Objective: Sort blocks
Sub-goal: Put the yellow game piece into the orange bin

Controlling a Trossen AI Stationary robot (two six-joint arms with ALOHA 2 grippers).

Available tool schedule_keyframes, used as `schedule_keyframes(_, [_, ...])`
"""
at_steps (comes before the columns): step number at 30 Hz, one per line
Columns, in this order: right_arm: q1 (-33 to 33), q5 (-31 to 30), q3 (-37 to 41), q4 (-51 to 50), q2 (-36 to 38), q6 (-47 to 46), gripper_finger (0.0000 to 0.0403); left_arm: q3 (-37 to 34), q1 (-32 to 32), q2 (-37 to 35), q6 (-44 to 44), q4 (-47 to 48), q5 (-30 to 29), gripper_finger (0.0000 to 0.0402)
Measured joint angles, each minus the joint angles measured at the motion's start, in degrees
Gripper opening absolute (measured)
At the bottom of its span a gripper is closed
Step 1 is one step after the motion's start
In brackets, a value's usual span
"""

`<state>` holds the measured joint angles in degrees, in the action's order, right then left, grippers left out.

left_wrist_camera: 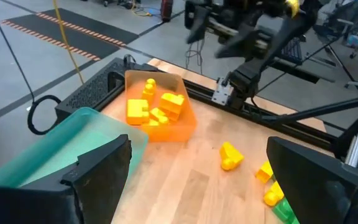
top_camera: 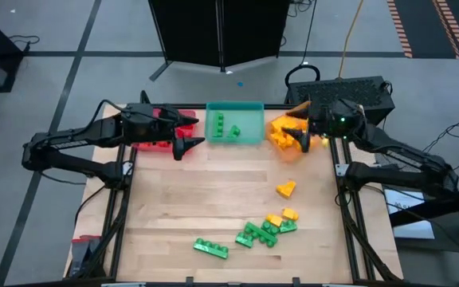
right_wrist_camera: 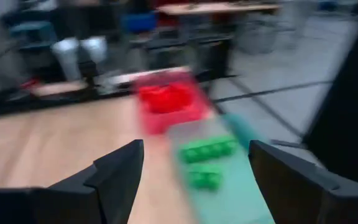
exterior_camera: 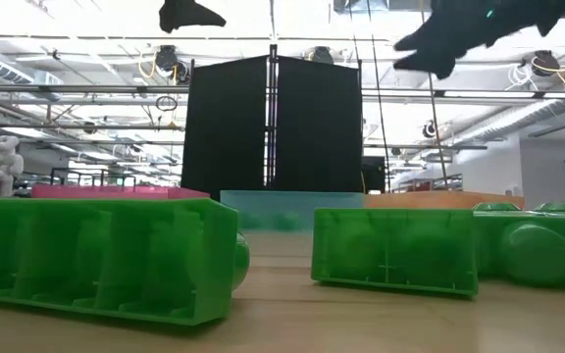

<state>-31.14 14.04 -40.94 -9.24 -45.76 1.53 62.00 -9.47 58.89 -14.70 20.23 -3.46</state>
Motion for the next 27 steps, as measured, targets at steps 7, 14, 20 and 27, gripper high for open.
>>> schedule_keyframes(7, [11.6,0.9,-1.7,-24.4,-3.3,3.4,0.0286,0.0,2.2,0.0,0.1,0.8,0.1,0.0373])
schedule_keyframes(14, [23.0,-3.5,0.8,-24.9,-10.5,6.8,0.0286,0.0,3.8,0.0,1.6,3.5,-0.7,0.0373])
schedule_keyframes(20, [29.6,-5.2,0.9,-25.3,-19.3,16.1,0.0286,0.0,3.9,0.0,1.6,3.5,-0.7,0.0373])
schedule_keyframes(27, [33.4,-6.6,0.9,-26.6,-28.2,18.9,0.0286,0.0,3.9,0.0,1.6,6.5,0.0,0.0373])
